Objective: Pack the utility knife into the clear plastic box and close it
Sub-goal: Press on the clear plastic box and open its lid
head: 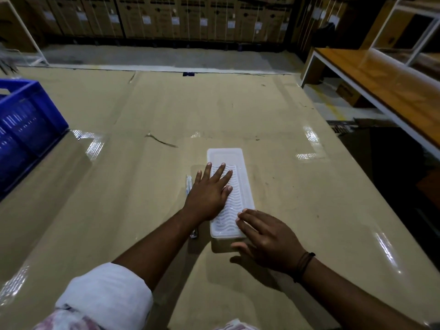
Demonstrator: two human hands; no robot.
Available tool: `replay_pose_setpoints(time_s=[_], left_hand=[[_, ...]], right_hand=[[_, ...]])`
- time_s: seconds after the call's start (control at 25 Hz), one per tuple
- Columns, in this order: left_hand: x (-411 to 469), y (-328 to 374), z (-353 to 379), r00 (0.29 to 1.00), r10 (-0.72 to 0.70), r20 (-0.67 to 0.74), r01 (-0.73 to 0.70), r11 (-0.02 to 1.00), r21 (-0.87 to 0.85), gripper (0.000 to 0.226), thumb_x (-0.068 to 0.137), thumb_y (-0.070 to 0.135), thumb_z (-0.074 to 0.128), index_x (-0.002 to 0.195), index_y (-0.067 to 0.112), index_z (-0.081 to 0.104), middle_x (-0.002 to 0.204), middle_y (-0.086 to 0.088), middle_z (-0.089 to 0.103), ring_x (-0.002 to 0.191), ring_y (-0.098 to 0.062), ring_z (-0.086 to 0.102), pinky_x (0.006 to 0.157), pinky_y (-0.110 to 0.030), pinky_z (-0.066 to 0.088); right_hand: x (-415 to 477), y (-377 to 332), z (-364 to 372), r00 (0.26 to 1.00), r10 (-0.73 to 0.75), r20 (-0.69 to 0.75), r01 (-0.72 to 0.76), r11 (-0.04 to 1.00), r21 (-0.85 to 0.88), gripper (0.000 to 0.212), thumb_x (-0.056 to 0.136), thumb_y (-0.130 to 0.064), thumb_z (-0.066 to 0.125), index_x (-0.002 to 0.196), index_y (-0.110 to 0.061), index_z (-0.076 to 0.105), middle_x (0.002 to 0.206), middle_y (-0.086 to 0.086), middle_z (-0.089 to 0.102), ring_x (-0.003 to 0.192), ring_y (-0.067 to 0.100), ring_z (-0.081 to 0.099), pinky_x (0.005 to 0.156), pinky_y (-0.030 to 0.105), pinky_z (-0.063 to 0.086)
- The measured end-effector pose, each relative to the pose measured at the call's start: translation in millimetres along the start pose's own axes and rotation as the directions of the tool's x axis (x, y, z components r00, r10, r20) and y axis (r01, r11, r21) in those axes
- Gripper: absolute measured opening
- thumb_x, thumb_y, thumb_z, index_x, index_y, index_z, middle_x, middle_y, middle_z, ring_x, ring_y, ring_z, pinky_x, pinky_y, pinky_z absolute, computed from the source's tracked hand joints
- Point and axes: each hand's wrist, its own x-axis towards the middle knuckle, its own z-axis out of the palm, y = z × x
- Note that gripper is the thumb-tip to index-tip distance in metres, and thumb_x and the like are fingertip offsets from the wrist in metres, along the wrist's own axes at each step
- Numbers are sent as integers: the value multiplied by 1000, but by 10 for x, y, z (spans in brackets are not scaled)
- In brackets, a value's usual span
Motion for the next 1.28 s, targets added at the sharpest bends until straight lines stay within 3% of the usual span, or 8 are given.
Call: replay_pose_setpoints(time_s=[0.28, 0.56, 0.68, 0.76, 0.84, 1.0, 1.12, 1.28], left_hand=[[-9, -4, 3, 1000, -19, 0, 19, 1000, -13, 55, 107, 46, 27, 160, 31, 21, 171, 6, 8, 158, -27, -5, 125, -48, -1], [7, 21, 4, 1000, -27, 7, 27, 999, -20, 55, 107, 46, 28, 160, 31, 21, 171, 5, 6, 158, -27, -7, 125, -48, -1], [-25, 80, -4, 995, -104, 10, 104, 977, -189, 63, 106, 44, 37, 162, 25, 13, 172, 2, -6, 158, -24, -1, 125, -45, 14], [-97, 104, -17, 979, -203, 18, 190, 878, -440, 73, 105, 38, 45, 162, 19, 3, 171, 0, -7, 157, -19, 11, 118, -30, 23], [-188, 106, -2, 946, -322, 40, 275, 730, -626, 76, 104, 36, 48, 162, 18, 2, 171, -1, 12, 154, -19, 23, 109, -21, 23], [-324, 137, 32, 904, -418, 87, 283, 433, -856, 53, 105, 26, 49, 156, 19, 33, 152, -2, 51, 140, -22, 49, 106, -24, 36], [-365, 122, -47, 913, -386, 130, 255, 294, -921, 40, 106, 19, 47, 147, 19, 48, 139, -3, 63, 127, -19, 61, 104, -30, 46], [-406, 135, -148, 913, -355, 201, 273, 166, -948, 39, 108, 23, 41, 145, 13, 51, 139, -7, 64, 127, -21, 61, 110, -35, 47]], right_hand=[[408, -443, 129, 995, 97, -29, -100, 988, -116, 47, 98, -51, 58, 81, -8, 68, 78, 10, 63, 68, 29, 56, 59, 39, 43], [404, -465, 140, 999, 52, -4, -52, 988, -146, 43, 100, -45, 55, 78, -9, 67, 77, 11, 63, 64, 27, 54, 55, 37, 40], [397, -509, 110, 993, 114, 26, -110, 987, -120, 39, 100, -42, 53, 80, -11, 67, 77, 10, 63, 66, 27, 55, 56, 37, 41], [433, -484, 44, 978, 208, 21, -207, 976, -67, 34, 99, -36, 55, 76, -13, 65, 74, 8, 60, 65, 27, 56, 55, 39, 42], [506, -483, -16, 951, 306, 33, -304, 951, -53, 34, 96, -42, 57, 77, -14, 64, 75, 7, 60, 67, 27, 58, 55, 39, 44], [612, -655, -29, 915, 356, 189, -323, 928, -183, 47, 85, -59, 59, 90, -13, 66, 85, 10, 63, 74, 28, 60, 59, 37, 48], [644, -685, -41, 912, 356, 203, -324, 929, -177, 39, 83, -51, 63, 87, -12, 67, 83, 10, 64, 71, 29, 62, 57, 36, 48], [634, -668, -53, 924, 341, 175, -319, 937, -142, 39, 87, -49, 62, 83, -11, 70, 80, 9, 65, 70, 28, 63, 54, 37, 52]])
